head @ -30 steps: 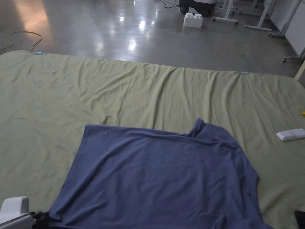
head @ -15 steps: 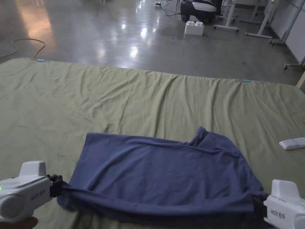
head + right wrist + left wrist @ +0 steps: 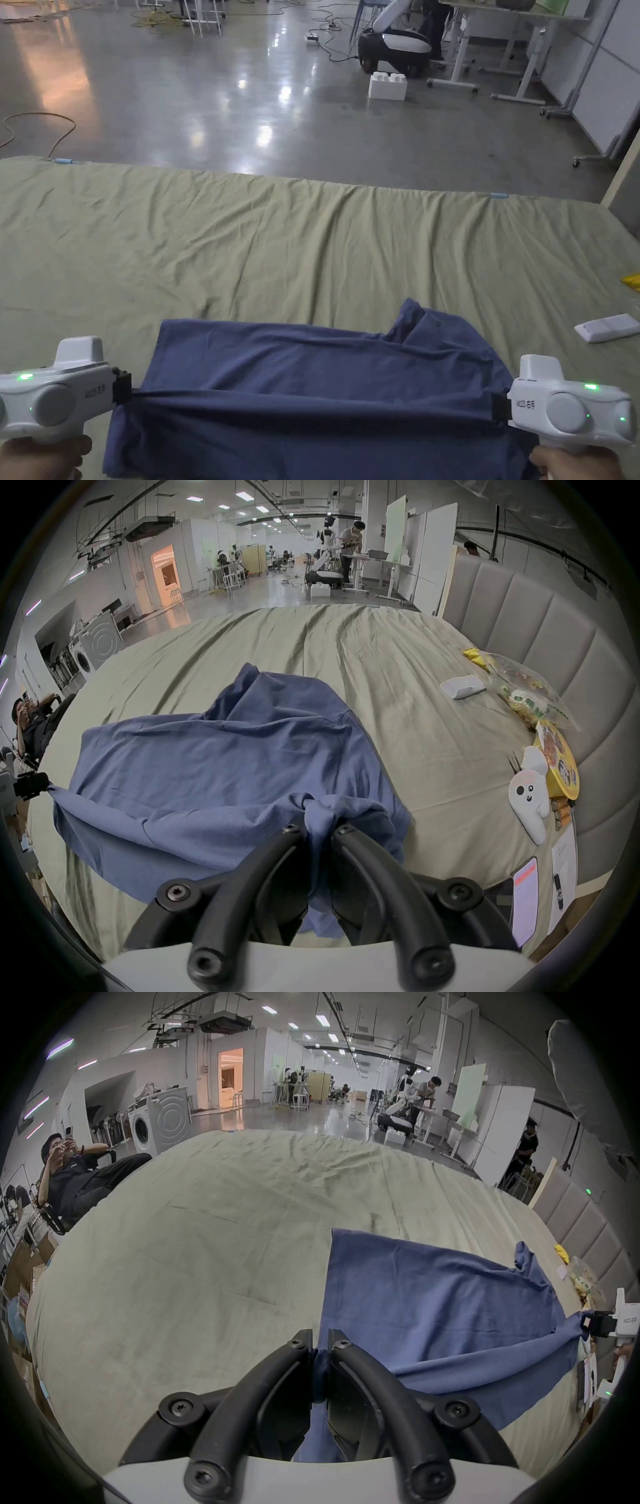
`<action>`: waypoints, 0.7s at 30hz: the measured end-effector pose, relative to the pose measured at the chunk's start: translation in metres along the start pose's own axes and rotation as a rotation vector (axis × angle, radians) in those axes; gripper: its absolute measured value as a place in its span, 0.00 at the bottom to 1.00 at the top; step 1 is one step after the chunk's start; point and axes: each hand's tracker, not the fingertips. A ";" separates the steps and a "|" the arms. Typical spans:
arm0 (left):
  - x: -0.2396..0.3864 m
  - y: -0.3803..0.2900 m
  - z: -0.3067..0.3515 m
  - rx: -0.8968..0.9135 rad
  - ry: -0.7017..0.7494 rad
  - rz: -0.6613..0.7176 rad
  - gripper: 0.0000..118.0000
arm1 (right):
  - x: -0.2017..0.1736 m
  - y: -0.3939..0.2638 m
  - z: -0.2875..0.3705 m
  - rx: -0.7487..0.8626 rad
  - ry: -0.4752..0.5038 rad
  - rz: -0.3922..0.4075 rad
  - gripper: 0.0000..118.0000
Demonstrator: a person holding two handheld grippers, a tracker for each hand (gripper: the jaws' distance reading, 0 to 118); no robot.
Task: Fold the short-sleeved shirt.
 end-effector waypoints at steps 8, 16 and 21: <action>0.008 -0.009 -0.028 -0.059 0.030 -0.041 0.07 | 0.001 -0.015 -0.041 0.007 0.000 0.039 0.19; 0.015 -0.016 0.012 0.054 -0.002 -0.078 0.61 | -0.017 -0.021 0.004 0.182 -0.008 0.047 0.68; 0.033 -0.020 0.057 0.191 -0.049 -0.106 0.61 | -0.043 -0.028 0.052 0.411 0.031 0.074 0.68</action>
